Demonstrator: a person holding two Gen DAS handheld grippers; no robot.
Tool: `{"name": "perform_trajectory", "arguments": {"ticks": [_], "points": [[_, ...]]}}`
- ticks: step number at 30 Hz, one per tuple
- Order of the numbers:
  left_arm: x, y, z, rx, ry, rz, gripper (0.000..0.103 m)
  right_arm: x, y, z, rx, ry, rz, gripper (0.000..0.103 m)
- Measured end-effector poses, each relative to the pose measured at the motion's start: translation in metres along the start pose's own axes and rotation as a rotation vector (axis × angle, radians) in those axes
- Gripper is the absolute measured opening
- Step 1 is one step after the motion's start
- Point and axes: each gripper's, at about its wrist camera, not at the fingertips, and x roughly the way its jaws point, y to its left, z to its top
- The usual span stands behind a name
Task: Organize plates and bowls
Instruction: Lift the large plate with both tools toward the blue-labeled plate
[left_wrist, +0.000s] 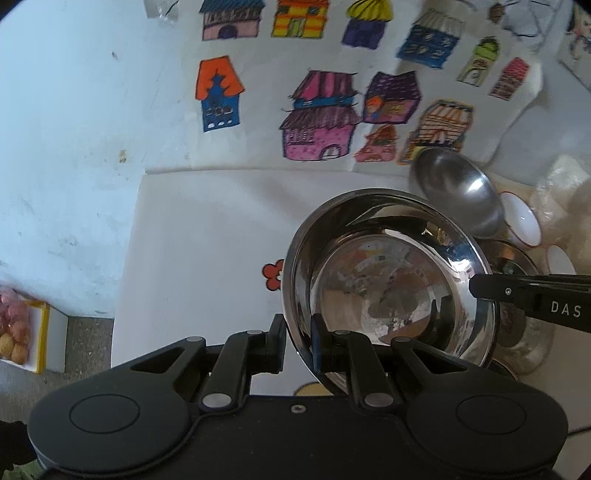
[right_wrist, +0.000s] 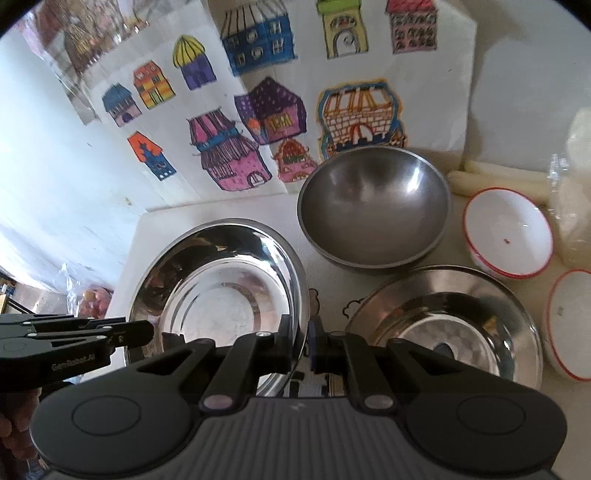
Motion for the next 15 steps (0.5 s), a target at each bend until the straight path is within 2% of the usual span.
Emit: {"name": "perform_trajectory", "arguments": {"ticks": [7,15], "points": [[-0.016,-0.006,-0.013,0.053,0.001,-0.026,0.015,-0.032,-0.009,-0.021,0.015,-0.017,-0.002,0.009],[-0.028,-0.026,-0.044,0.110,0.035,-0.041,0.017,-0.064,-0.018,-0.054,0.035,0.003,-0.001,0.010]]}}
